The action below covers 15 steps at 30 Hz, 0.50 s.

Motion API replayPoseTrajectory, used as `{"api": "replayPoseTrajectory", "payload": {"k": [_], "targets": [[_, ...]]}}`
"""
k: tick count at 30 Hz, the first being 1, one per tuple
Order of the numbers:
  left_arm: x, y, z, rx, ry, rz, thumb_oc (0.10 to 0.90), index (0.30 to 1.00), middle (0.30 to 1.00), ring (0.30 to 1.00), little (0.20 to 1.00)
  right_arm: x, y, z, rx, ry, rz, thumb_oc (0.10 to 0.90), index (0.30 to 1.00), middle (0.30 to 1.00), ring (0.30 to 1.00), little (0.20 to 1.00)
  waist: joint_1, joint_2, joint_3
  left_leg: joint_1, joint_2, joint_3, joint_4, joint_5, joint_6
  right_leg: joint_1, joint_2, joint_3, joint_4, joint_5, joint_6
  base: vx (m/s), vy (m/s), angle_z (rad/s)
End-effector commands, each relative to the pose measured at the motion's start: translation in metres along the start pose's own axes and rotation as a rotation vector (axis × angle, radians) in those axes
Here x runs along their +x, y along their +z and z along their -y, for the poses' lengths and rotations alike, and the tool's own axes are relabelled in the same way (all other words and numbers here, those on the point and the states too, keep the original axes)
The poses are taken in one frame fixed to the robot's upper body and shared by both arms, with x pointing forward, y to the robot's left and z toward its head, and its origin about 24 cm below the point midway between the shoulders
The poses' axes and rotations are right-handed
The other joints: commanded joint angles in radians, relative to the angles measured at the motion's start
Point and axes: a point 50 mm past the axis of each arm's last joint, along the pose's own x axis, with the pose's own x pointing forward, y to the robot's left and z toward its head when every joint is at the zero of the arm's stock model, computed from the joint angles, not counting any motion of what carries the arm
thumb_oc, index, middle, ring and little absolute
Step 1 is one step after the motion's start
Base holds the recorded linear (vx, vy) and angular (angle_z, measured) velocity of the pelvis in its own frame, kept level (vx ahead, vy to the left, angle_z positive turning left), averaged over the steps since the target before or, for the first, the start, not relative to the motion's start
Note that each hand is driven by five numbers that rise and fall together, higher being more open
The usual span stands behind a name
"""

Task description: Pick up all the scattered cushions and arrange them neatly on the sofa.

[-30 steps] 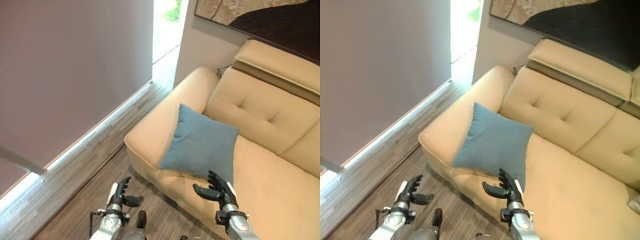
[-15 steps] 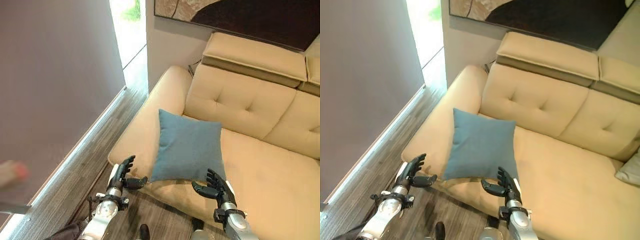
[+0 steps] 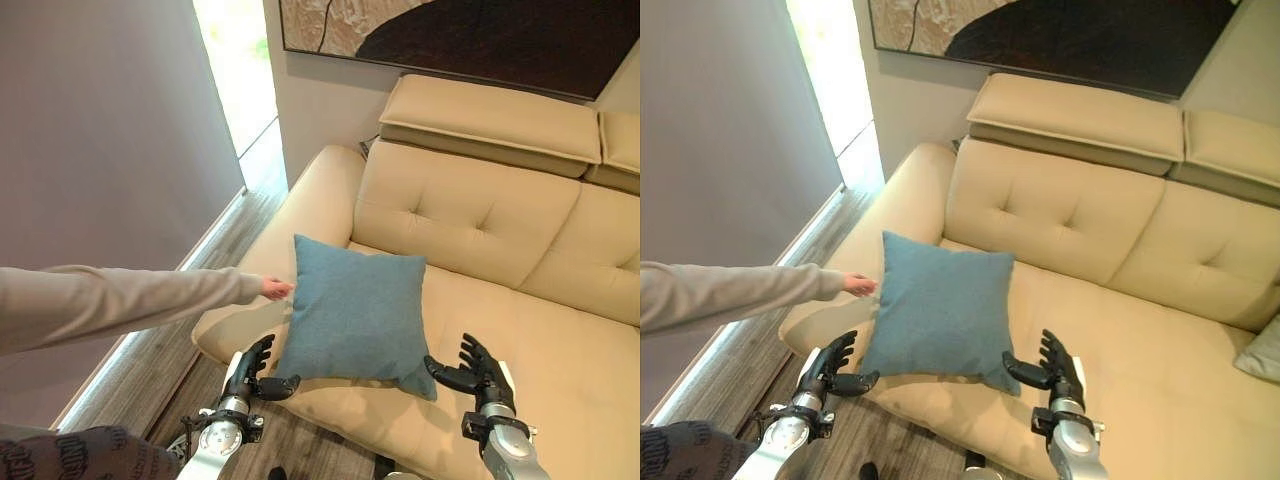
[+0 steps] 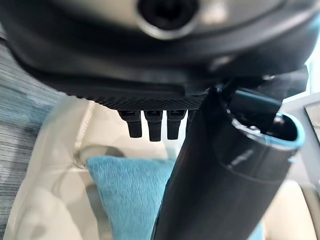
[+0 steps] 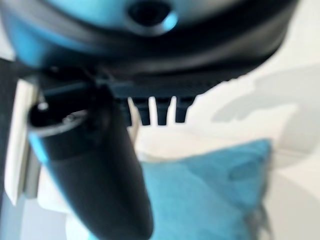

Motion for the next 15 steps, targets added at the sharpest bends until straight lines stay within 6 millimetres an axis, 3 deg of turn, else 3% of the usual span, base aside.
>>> {"api": "replayPoseTrajectory", "payload": {"k": [1, 2, 4, 5, 7, 10, 15], "targets": [[0.024, 0.056, -0.015, -0.046, 0.123, 0.218, 0.800, 0.900, 0.900, 0.900, 0.900, 0.026, 0.066, -0.005, -0.017, -0.013, 0.270, 0.800, 0.900, 0.900, 0.900, 0.900, 0.007, -0.039, -0.011, -0.096, 0.016, -0.013, 0.303, -0.055, 0.004, -0.021, -0.035, 0.065, 0.174, -0.207, -0.042, 0.15, -0.150, 0.24], [0.032, 0.051, -0.012, -0.063, 0.150, 0.164, 0.800, 0.900, 0.900, 0.900, 0.900, 0.034, 0.061, -0.011, -0.071, 0.018, 0.214, 0.800, 0.900, 0.900, 0.900, 0.900, 0.024, -0.038, -0.027, -0.122, -0.007, -0.008, 0.209, -0.090, 0.019, 0.002, -0.029, 0.062, 0.155, -0.218, -0.032, 0.23, -0.090, 0.14], [0.039, 0.040, -0.004, -0.086, 0.145, 0.093, 0.800, 0.900, 0.900, 0.900, 0.900, 0.046, 0.056, -0.021, -0.125, 0.046, 0.155, 0.800, 0.900, 0.900, 0.900, 0.900, 0.051, -0.018, -0.039, -0.099, -0.015, -0.027, 0.014, -0.051, 0.032, 0.026, -0.008, 0.070, 0.156, -0.233, -0.026, 0.26, 0.003, 0.11], [0.043, 0.038, -0.002, -0.099, 0.155, 0.066, 0.800, 0.900, 0.900, 0.900, 0.900, 0.049, 0.052, -0.025, -0.135, 0.055, 0.125, 0.800, 0.900, 0.900, 0.900, 0.900, 0.049, -0.013, -0.048, -0.092, -0.006, -0.027, -0.021, -0.029, 0.025, 0.035, -0.002, 0.065, 0.150, -0.241, -0.023, 0.21, 0.031, 0.06], [0.052, 0.031, 0.009, -0.184, 0.159, -0.024, 0.800, 0.900, 0.900, 0.900, 0.900, 0.054, 0.039, -0.041, -0.158, 0.103, 0.024, 0.800, 0.900, 0.900, 0.900, 0.900, 0.050, -0.006, -0.074, -0.080, -0.023, -0.043, -0.063, -0.018, 0.026, 0.053, -0.003, 0.067, 0.124, -0.237, -0.018, 0.26, 0.079, -0.02], [0.053, 0.021, 0.021, -0.171, 0.108, -0.085, 0.800, 0.900, 0.900, 0.900, 0.900, 0.051, 0.026, -0.057, -0.194, 0.167, -0.035, 0.800, 0.900, 0.900, 0.900, 0.900, 0.048, -0.004, -0.092, -0.046, -0.031, -0.029, -0.097, -0.017, 0.032, 0.066, -0.007, 0.078, 0.091, -0.224, -0.012, 0.19, 0.078, -0.28], [0.049, 0.009, 0.040, -0.172, 0.040, -0.151, 0.800, 0.900, 0.900, 0.900, 0.900, 0.042, 0.007, -0.078, -0.270, 0.251, -0.099, 0.800, 0.900, 0.900, 0.900, 0.900, 0.051, -0.015, -0.088, -0.024, -0.039, -0.017, -0.106, -0.038, 0.042, 0.074, -0.014, 0.086, 0.045, -0.200, 0.003, 0.07, 0.056, 0.03]]}}
